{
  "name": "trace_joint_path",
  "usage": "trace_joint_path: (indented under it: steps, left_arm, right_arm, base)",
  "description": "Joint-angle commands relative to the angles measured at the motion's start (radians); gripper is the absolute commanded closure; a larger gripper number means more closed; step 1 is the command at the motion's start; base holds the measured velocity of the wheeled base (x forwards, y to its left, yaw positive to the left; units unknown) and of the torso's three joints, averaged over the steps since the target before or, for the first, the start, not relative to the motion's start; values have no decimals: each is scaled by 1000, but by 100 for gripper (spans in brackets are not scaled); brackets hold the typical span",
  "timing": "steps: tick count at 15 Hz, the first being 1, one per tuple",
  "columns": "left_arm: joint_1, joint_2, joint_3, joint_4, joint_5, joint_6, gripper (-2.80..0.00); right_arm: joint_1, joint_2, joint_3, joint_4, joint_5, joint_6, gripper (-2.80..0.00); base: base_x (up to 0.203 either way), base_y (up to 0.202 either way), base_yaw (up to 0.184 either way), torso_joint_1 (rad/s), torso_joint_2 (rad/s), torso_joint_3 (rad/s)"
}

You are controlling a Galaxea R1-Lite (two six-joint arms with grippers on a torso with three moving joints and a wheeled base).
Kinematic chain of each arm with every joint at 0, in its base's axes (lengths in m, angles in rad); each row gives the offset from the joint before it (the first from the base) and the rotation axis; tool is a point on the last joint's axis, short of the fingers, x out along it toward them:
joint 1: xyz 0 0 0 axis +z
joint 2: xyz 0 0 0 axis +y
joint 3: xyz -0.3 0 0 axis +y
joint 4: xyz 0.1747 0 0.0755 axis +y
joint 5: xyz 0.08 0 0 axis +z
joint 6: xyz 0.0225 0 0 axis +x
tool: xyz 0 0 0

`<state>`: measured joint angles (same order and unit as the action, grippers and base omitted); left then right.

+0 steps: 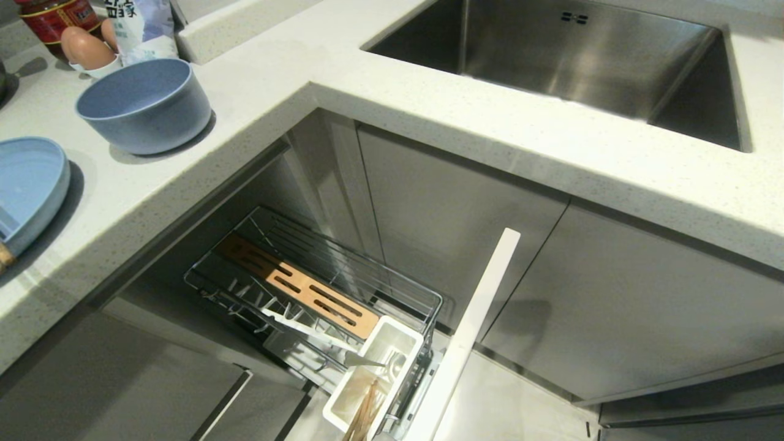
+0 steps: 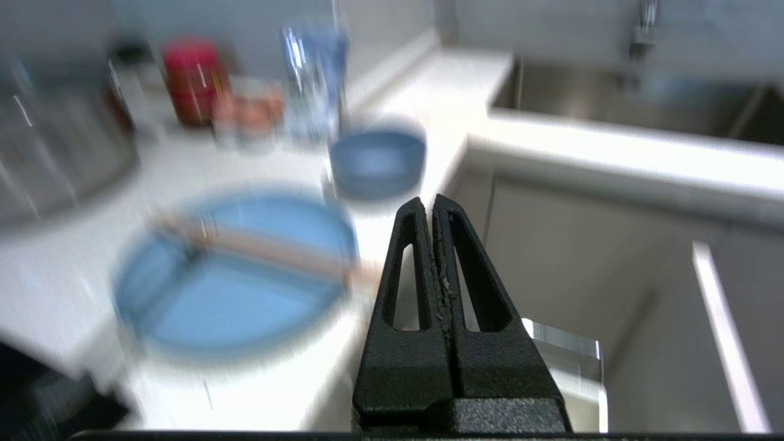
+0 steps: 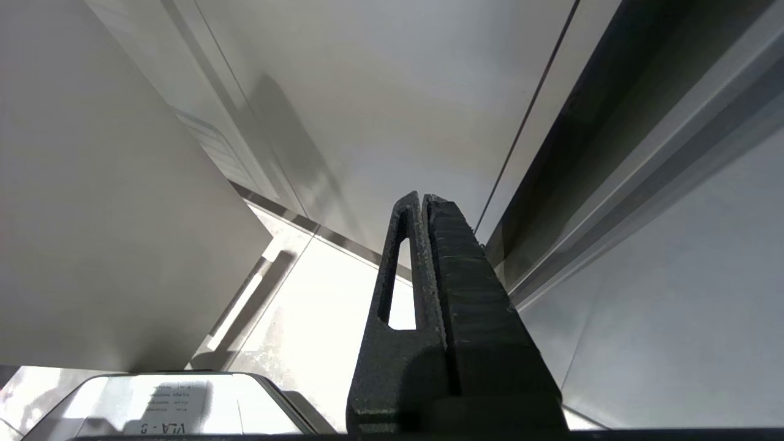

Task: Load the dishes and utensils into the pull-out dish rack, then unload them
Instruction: Pick up the chopsticks and place it in the cupboard

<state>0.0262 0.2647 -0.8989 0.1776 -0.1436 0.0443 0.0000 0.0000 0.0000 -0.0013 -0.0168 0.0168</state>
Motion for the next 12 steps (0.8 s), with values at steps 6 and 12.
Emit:
trace_joint_path:
  steps: [6, 12]
  left_arm:
    - [54, 616, -501, 62, 41, -140, 0]
    - [106, 906, -855, 520, 120, -420, 0]
  right_arm:
    - [0, 0, 1, 0, 0, 0, 0]
    - [0, 0, 0, 0, 0, 0, 0]
  base:
    - [0, 0, 0, 0, 0, 0]
    - [0, 0, 0, 0, 0, 0]
